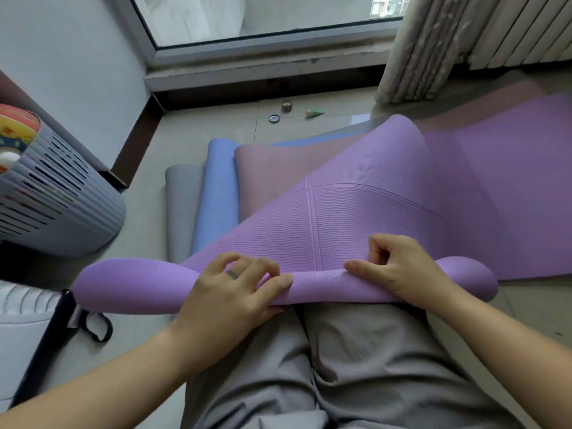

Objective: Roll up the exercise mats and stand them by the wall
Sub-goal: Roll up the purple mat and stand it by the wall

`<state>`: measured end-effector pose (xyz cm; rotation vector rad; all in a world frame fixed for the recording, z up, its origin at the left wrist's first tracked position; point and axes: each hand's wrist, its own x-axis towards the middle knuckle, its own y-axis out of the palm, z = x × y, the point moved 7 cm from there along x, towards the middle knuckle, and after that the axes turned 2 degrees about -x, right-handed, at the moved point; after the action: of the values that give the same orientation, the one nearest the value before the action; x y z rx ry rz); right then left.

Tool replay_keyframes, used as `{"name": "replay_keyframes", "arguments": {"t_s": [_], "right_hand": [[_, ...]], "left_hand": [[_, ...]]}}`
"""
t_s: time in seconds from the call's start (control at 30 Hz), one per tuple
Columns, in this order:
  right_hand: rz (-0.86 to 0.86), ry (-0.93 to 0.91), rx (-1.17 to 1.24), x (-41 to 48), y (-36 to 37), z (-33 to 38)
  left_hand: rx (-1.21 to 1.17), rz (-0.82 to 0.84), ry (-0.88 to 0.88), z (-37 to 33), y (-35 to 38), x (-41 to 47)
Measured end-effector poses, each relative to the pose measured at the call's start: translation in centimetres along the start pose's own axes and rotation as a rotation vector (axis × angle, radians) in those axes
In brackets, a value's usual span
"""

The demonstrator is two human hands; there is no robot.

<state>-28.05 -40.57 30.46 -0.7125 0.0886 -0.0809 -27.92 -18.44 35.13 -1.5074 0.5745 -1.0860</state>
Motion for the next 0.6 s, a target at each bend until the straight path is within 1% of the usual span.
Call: {"name": "replay_keyframes", "arguments": {"t_s": [0.03, 0.1, 0.13, 0.2, 0.27, 0.33, 0.43, 0.5, 0.57, 0.6], "right_hand": [[-0.115, -0.092, -0.024, -0.5, -0.5, 0.6], [-0.353, -0.355, -0.139, -2.3, -1.3, 2.1], [-0.408, -0.475, -0.184, -3.3, -1.2, 2.6], [-0.389, -0.621, -0.251, -4.5, -0.9, 3.2], [-0.309, -0.668, -0.346, -4.7, -0.8, 3.6], [-0.226, -0.659, -0.455, -4.3, -0.9, 3.9], [-0.126, -0.583, -0.587, -3.6, -1.2, 4.7], [-0.035, -0.433, -0.565, -2.7, -1.6, 5.1], [0.121, -0.228, -0.452, -1.3, -1.7, 4.7], [0.196, -0.164, -0.406, -0.5, -1.8, 4.3]], "left_hand": [[0.027, 0.013, -0.024, -0.3, -0.2, 0.1], [0.04, 0.031, -0.061, -0.8, -0.3, 0.3], [0.022, 0.037, -0.067, -0.9, -0.2, 0.3], [-0.092, 0.071, -0.093, -0.3, -0.1, 0.6], [-0.219, 0.15, -0.116, 0.7, 0.1, 1.0], [-0.344, 0.278, -0.145, 1.6, 0.4, 1.7], [-0.483, 0.436, -0.21, 2.8, 1.0, 2.9], [-0.561, 0.486, -0.232, 3.6, 1.0, 3.7], [-0.634, 0.537, -0.316, 4.8, 1.2, 4.0], [-0.657, 0.569, -0.368, 5.3, 1.5, 4.0]]}}
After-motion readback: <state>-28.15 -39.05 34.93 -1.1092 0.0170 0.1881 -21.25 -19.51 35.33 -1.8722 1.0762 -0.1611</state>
